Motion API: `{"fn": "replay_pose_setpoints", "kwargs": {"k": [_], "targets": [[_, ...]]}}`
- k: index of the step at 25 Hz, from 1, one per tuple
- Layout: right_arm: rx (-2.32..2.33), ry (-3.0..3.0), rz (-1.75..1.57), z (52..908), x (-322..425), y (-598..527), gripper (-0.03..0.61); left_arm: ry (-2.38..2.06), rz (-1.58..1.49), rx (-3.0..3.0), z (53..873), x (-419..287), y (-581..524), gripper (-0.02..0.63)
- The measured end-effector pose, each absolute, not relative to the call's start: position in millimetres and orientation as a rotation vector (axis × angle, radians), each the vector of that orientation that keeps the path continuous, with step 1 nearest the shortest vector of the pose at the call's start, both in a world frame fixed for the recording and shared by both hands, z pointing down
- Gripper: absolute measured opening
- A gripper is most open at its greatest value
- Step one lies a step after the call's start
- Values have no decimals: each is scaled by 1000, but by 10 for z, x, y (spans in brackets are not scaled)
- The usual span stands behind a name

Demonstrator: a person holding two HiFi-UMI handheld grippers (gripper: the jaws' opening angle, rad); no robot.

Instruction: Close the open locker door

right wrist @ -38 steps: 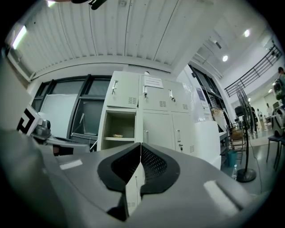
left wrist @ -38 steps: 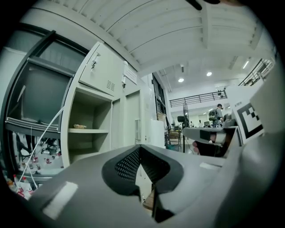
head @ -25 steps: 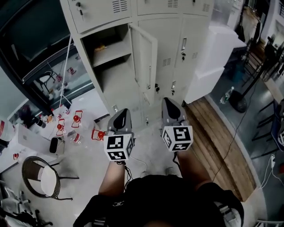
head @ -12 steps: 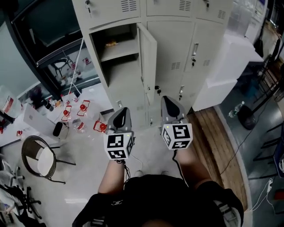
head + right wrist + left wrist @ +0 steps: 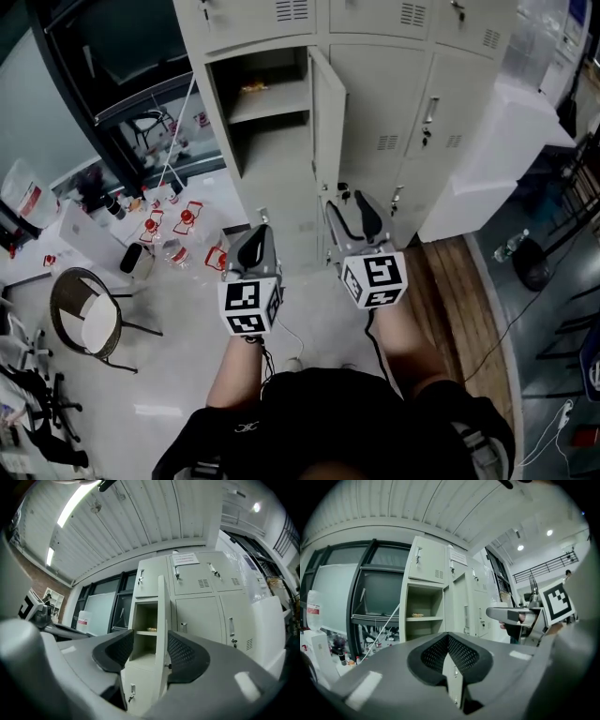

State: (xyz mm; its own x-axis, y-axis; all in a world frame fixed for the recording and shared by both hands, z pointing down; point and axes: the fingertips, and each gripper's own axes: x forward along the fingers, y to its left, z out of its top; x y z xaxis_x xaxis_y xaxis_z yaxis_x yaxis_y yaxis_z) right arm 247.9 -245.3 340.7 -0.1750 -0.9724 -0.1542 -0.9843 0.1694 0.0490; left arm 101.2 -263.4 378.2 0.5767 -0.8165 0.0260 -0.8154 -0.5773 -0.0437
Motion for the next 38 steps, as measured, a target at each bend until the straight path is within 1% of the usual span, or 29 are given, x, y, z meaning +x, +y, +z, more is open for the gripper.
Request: {"fn": "replay_pose_setpoints", "kwargs": {"k": [6,16,24,38], "targets": [[-1932,2441,172,3462,2495,-2732,209,1477,-85,-2750,3823,932,-2652,1],[-1781,2598,-27,3524,2685,-3218,207,1552,-110,-2715,3877,777,-2709,2],[-1700,2690,-56,3659,2710,-3446,206,1599,-126,-2676,3873,754,-2731,0],[-1320,2926,-49,3682,2283,-3596,201,1720,-139,-2589,3893,621,-2718,1]]}}
